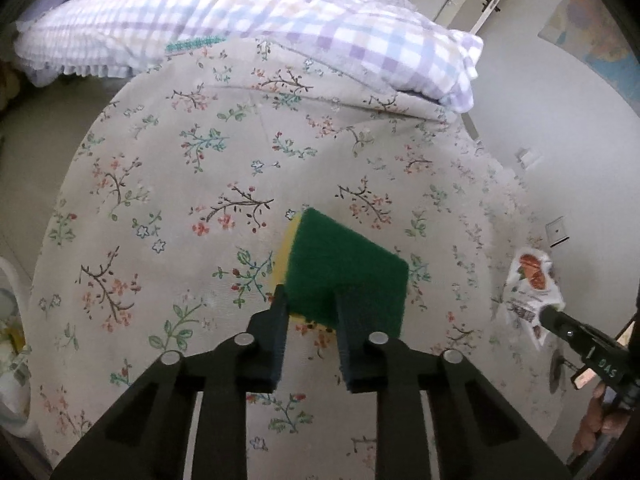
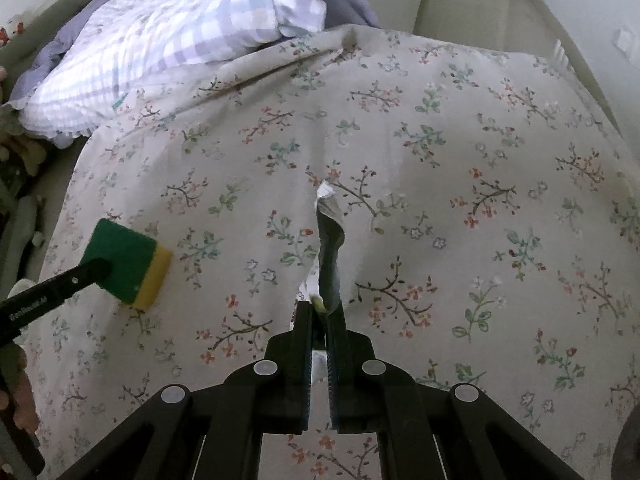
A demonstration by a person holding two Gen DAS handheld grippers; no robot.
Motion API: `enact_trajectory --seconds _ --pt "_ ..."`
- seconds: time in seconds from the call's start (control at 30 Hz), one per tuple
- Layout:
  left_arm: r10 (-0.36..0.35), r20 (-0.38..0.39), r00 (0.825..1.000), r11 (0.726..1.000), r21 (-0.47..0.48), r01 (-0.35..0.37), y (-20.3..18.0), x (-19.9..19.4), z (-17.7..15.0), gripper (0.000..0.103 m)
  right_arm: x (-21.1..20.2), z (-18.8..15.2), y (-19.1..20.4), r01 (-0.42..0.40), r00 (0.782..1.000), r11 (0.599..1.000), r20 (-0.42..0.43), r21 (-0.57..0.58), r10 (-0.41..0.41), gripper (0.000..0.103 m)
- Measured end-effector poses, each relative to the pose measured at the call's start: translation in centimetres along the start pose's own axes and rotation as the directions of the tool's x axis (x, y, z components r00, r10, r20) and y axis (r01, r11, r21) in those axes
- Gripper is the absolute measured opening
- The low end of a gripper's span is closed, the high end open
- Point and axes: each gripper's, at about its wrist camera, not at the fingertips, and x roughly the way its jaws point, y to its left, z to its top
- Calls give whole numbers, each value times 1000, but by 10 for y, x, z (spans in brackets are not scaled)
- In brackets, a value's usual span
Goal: Collect trash
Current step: 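Grasp the white paper packet with the right tool while the left tool holds the sponge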
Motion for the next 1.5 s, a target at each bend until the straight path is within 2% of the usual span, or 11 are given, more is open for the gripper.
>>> enact_trajectory --seconds 0.27,0.5,0.57,0.6,0.63,0.7,0.73,0.9,1.13,1.3,1.5 --pt "-21 31 999 999 44 19 -6 -26 -5 16 -10 -1 17 -19 1000 999 24 -35 20 4" --pt "-18 73 997 999 47 14 8 -53 -9 15 -14 0 35 -41 998 996 37 -75 44 4" --pt "-14 79 997 999 46 11 13 -60 -12 15 -8 2 35 -51 999 996 16 -72 52 5" --pt "-11 80 997 999 49 7 16 -62 -13 15 -5 2 32 -55 998 997 6 -59 55 8" --pt "-6 81 997 999 52 2 18 -65 -14 15 2 1 28 -46 999 998 -14 -30 46 20" --pt "2 84 996 998 56 -7 22 -69 -16 15 13 1 21 -26 999 999 -36 23 27 71" --pt "6 85 996 998 55 -11 25 -71 -18 15 17 1 18 -29 999 998 -31 51 31 77" --pt "15 83 996 999 39 -19 37 -77 -20 15 37 7 16 -10 998 998 -66 64 14 81" --pt "23 76 997 999 34 -26 45 -78 -21 16 70 7 13 27 989 997 -148 66 -17 82" --pt "23 75 997 999 33 -26 46 -78 -20 16 75 7 11 32 988 996 -152 78 -20 79" --pt "19 89 996 999 25 -21 49 -84 -21 16 59 9 12 -6 994 995 -112 96 16 76"
